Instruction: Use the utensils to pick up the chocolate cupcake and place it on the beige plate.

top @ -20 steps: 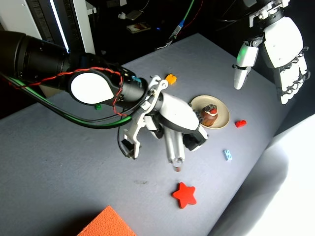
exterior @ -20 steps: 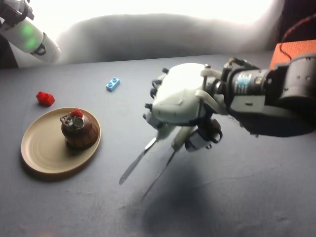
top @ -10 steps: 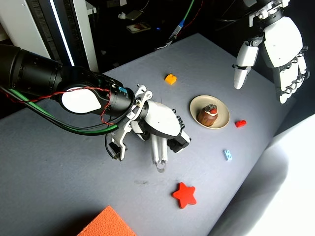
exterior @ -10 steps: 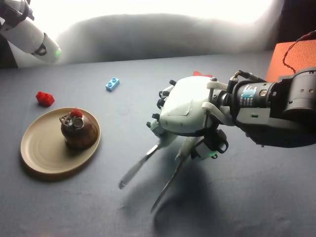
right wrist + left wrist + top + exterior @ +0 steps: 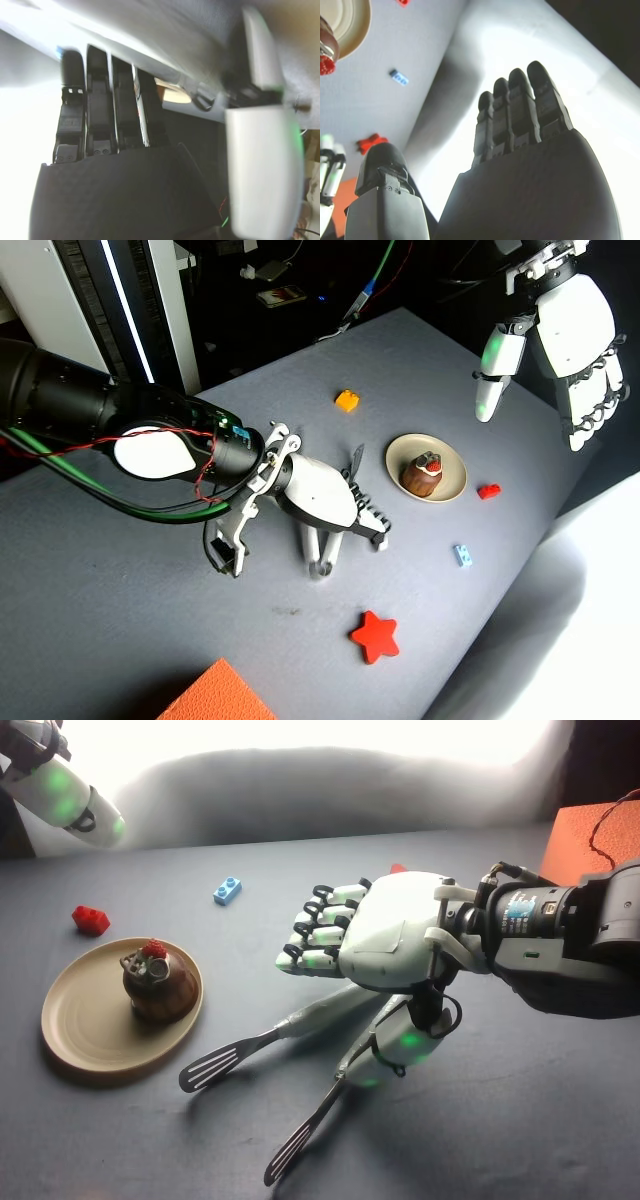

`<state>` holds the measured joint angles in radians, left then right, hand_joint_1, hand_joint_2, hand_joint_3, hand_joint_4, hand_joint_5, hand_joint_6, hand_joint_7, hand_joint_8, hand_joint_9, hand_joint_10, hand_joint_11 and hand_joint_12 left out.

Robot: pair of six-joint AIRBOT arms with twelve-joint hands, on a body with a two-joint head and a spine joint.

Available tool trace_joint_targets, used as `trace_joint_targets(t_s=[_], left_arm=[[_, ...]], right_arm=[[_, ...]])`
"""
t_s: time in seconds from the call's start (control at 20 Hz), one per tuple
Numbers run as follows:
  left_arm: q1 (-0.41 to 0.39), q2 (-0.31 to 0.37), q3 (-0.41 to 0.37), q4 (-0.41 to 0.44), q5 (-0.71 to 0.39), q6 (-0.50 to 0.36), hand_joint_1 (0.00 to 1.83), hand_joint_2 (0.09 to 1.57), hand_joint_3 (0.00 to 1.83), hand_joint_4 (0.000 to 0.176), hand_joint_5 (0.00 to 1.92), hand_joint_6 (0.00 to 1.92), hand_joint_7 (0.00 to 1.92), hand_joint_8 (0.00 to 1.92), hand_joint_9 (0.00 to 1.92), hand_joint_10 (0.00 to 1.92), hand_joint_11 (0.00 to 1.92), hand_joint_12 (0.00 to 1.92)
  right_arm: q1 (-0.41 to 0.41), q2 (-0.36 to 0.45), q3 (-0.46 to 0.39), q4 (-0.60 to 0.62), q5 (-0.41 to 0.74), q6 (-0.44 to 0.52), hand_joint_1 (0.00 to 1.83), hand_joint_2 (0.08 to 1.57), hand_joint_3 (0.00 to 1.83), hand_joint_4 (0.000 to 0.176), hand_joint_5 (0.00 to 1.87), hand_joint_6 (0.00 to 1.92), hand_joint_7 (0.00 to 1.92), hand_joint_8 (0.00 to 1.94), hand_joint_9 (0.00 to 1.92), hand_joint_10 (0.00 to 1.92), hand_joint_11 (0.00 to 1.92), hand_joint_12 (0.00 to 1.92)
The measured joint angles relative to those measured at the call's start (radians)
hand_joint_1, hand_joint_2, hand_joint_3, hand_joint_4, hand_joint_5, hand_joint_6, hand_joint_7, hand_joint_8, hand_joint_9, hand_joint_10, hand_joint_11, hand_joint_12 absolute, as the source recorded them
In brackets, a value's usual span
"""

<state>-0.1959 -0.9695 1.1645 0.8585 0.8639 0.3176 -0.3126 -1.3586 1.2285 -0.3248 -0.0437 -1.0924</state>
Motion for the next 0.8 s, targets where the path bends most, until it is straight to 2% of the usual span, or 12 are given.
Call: trace_joint_targets(t_s=[0.25,0.3,0.45,0.5,0.7,0.8], left_arm=[[-0.001,0.000,0.000,0.001,0.003,0.000,0.26,1.05,0.00,0.000,0.14,0.00,0.18,0.00,0.15,0.00,0.00,0.34],[-0.001,0.000,0.000,0.001,0.003,0.000,0.25,1.05,0.00,0.000,0.16,0.01,0.19,0.01,0.16,0.01,0.00,0.36],[-0.001,0.000,0.000,0.001,0.003,0.000,0.26,1.05,0.00,0.000,0.16,0.00,0.18,0.00,0.16,0.00,0.00,0.32],[-0.002,0.000,0.000,0.000,0.003,0.000,0.27,1.04,0.00,0.000,0.18,0.00,0.21,0.00,0.18,0.01,0.00,0.37],[-0.002,0.011,-0.009,0.000,0.002,0.000,0.28,1.04,0.00,0.000,0.17,0.00,0.20,0.00,0.18,0.00,0.00,0.34],[-0.005,0.014,-0.013,0.001,0.009,0.001,0.27,1.05,0.00,0.000,0.15,0.00,0.20,0.00,0.18,0.00,0.00,0.36]], right_arm=[[0.020,0.053,-0.037,0.000,-0.027,0.009,0.12,0.86,0.00,0.023,0.00,0.00,0.00,0.00,0.00,0.00,0.00,0.00],[0.034,0.087,-0.067,0.000,-0.037,0.019,0.12,0.87,0.00,0.016,0.00,0.00,0.00,0.00,0.00,0.00,0.01,0.00],[0.066,0.182,-0.159,0.000,-0.074,0.059,0.11,0.89,0.00,0.015,0.00,0.00,0.00,0.00,0.00,0.00,0.00,0.00],[0.076,0.213,-0.189,0.001,-0.096,0.074,0.12,0.90,0.01,0.007,0.00,0.00,0.00,0.00,0.00,0.00,0.00,0.00],[0.112,0.324,-0.289,0.002,-0.149,0.108,0.09,0.91,0.01,0.001,0.00,0.00,0.00,0.00,0.00,0.00,0.00,0.00],[0.145,0.359,-0.330,0.003,-0.227,0.112,0.10,0.91,0.01,0.003,0.00,0.00,0.00,0.00,0.00,0.00,0.01,0.00]])
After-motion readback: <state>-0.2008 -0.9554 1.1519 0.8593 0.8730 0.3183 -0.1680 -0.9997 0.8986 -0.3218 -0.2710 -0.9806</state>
